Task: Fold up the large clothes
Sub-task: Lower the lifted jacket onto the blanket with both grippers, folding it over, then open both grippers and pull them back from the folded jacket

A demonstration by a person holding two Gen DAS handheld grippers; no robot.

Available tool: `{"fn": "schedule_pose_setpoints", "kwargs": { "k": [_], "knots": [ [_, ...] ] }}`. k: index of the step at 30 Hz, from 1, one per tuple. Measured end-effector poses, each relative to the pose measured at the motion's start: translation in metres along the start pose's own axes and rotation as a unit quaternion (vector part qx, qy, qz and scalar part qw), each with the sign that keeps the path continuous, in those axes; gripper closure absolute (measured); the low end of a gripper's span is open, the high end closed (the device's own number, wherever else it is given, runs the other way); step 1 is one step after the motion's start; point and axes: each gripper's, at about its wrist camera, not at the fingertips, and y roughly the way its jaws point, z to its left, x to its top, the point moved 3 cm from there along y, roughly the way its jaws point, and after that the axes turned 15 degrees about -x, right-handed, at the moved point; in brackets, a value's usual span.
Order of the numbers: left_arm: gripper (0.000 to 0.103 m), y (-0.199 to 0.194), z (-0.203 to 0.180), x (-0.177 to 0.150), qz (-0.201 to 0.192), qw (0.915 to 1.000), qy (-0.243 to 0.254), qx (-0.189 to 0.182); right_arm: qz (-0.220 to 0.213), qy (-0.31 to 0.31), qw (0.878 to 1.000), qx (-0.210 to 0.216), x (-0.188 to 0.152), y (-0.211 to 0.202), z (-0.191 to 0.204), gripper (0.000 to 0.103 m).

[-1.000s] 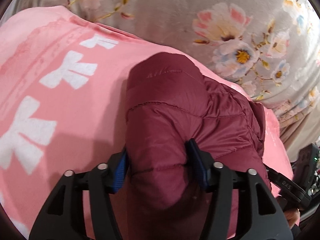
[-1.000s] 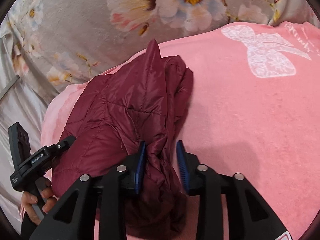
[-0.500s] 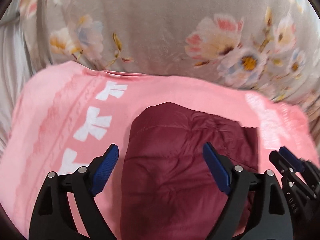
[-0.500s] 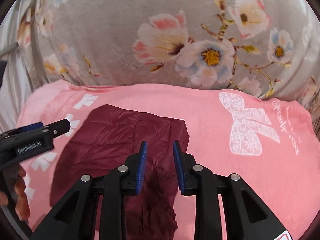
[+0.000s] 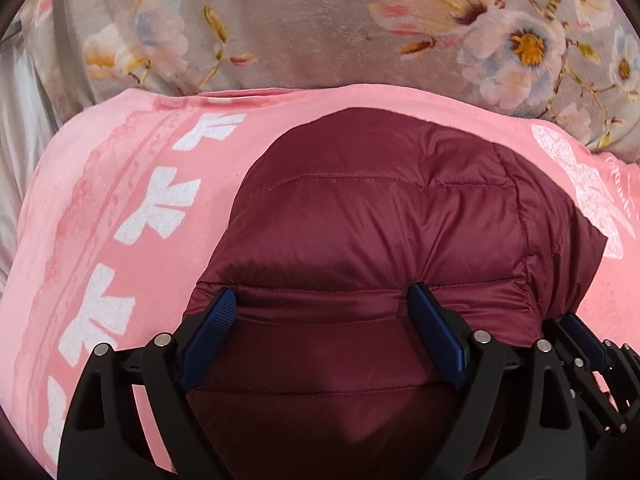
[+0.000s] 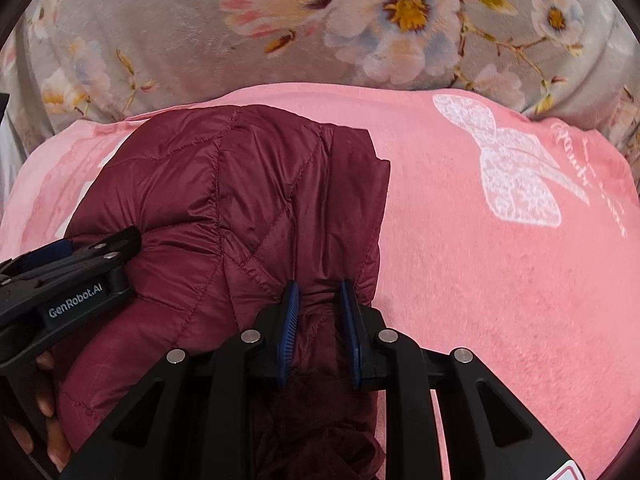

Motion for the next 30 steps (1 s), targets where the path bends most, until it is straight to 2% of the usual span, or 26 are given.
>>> {"fn": "schedule_pose_setpoints", "kwargs": {
  "k": [10,17,20,24,28,30],
  "knots": [
    [0.012,0.01,-0.002,-0.008,-0.029,0.9995,0.006,0.011,0.001,0.006,1.0,0.005,-0.002,0.004,0.0,0.084],
    [0.011,0.013,0.0,-0.009,-0.031,0.9995,0.003,0.007,0.004,0.008,1.0,0.009,-0.002,0.007,-0.001,0.083],
    [0.011,0.012,0.0,-0.009,-0.033,0.9994,0.003,0.003,0.007,0.017,1.0,0.026,-0.002,0.005,-0.007,0.082],
    [0.011,-0.013,0.0,-0.019,-0.023,0.9996,0.016,-0.007,0.018,0.025,0.998,0.051,-0.01,-0.03,-0.025,0.082],
    [0.011,-0.055,0.005,-0.043,-0.017,0.9991,-0.018,-0.034,0.024,0.003,0.998,0.058,-0.033,-0.062,-0.029,0.082],
    [0.011,-0.063,0.006,-0.057,-0.007,0.9991,-0.028,-0.032,0.029,-0.009,0.998,0.053,-0.042,-0.066,-0.028,0.082]
  ]
}}
